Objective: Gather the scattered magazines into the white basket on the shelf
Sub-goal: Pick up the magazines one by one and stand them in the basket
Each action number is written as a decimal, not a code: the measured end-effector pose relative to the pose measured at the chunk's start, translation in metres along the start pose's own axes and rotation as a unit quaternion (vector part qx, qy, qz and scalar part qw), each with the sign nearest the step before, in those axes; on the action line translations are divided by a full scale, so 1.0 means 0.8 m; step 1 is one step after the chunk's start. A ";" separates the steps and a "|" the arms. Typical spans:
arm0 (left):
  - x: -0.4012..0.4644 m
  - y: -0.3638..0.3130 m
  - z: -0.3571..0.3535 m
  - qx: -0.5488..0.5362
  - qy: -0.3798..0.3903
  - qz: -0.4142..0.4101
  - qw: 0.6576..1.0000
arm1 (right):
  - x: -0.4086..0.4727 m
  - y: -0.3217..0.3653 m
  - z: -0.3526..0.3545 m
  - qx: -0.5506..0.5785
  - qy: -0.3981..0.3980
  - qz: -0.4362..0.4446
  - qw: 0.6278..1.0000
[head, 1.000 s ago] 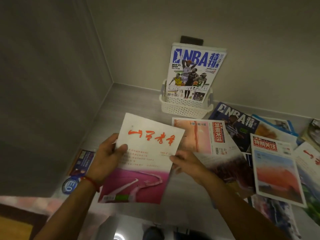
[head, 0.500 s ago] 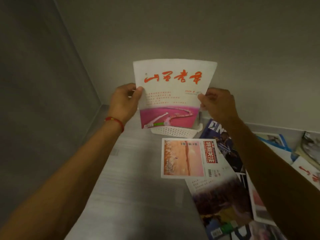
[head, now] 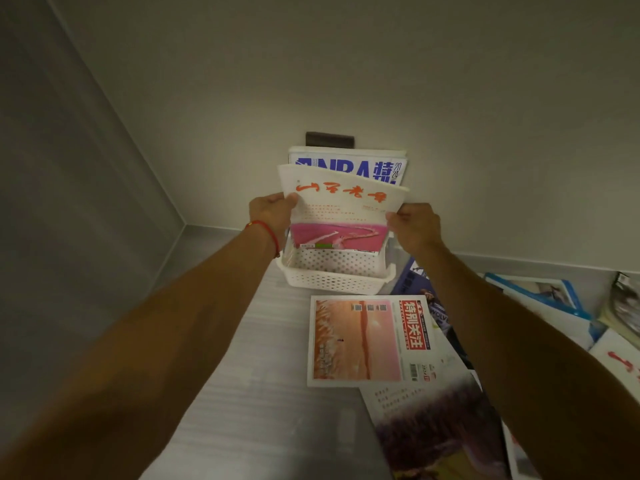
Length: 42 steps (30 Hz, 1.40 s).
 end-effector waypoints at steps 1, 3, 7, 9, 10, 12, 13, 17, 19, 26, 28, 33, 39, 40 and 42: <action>0.002 0.004 -0.003 -0.007 -0.001 0.005 1.000 | 0.002 -0.002 -0.005 -0.005 -0.001 0.000 1.000; 0.005 0.008 -0.009 -0.016 -0.001 0.011 1.000 | 0.005 -0.005 -0.010 -0.002 0.005 -0.010 1.000; 0.012 0.008 -0.019 -0.023 0.011 0.012 1.000 | 0.012 -0.006 -0.017 0.032 0.041 -0.040 0.998; 0.017 0.009 -0.021 -0.006 0.013 0.008 1.000 | 0.013 -0.006 -0.018 0.077 0.076 -0.051 0.993; 0.019 0.010 -0.022 -0.001 0.019 0.010 1.000 | 0.012 -0.006 -0.017 0.102 0.094 -0.053 0.989; 0.020 0.014 -0.021 -0.017 0.037 0.028 0.999 | 0.006 -0.005 -0.016 0.133 0.119 -0.053 0.983; 0.019 0.016 -0.020 -0.033 0.042 0.035 0.998 | 0.000 -0.006 -0.015 0.137 0.121 -0.062 0.981; 0.021 0.025 -0.012 -0.031 0.048 0.018 0.998 | -0.036 -0.030 0.003 0.064 0.065 -0.078 0.993; 0.010 0.034 -0.004 0.027 0.034 -0.035 0.998 | -0.067 -0.059 0.018 -0.053 0.048 -0.058 0.996; -0.102 0.108 0.015 0.245 0.070 -0.313 0.915 | -0.222 -0.175 0.034 -0.273 0.137 -0.109 0.946; -0.139 0.163 0.011 0.338 0.185 -0.257 0.886 | -0.258 -0.190 0.025 -0.290 0.158 -0.161 0.930; -0.192 0.278 0.023 0.634 0.364 -0.208 0.649 | -0.284 -0.195 0.008 -0.304 0.167 -0.181 0.920; -0.218 0.299 0.071 0.696 0.321 -0.170 0.619 | -0.286 -0.193 0.008 -0.319 0.150 -0.228 0.908; -0.221 0.298 0.079 0.701 0.308 -0.165 0.622 | -0.287 -0.197 0.009 -0.307 0.152 -0.232 0.910; -0.229 0.295 0.097 0.715 0.275 -0.160 0.622 | -0.287 -0.204 0.014 -0.237 0.159 -0.242 0.927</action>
Point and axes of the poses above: each hand's wrist, its own x-axis towards the middle knuckle, its own z-axis out of the back of the hand, y = z × x, the point moved 1 cm from there along x, towards the middle knuckle, and after that the axes turned 5 degrees about -x, right-handed, at the moved point
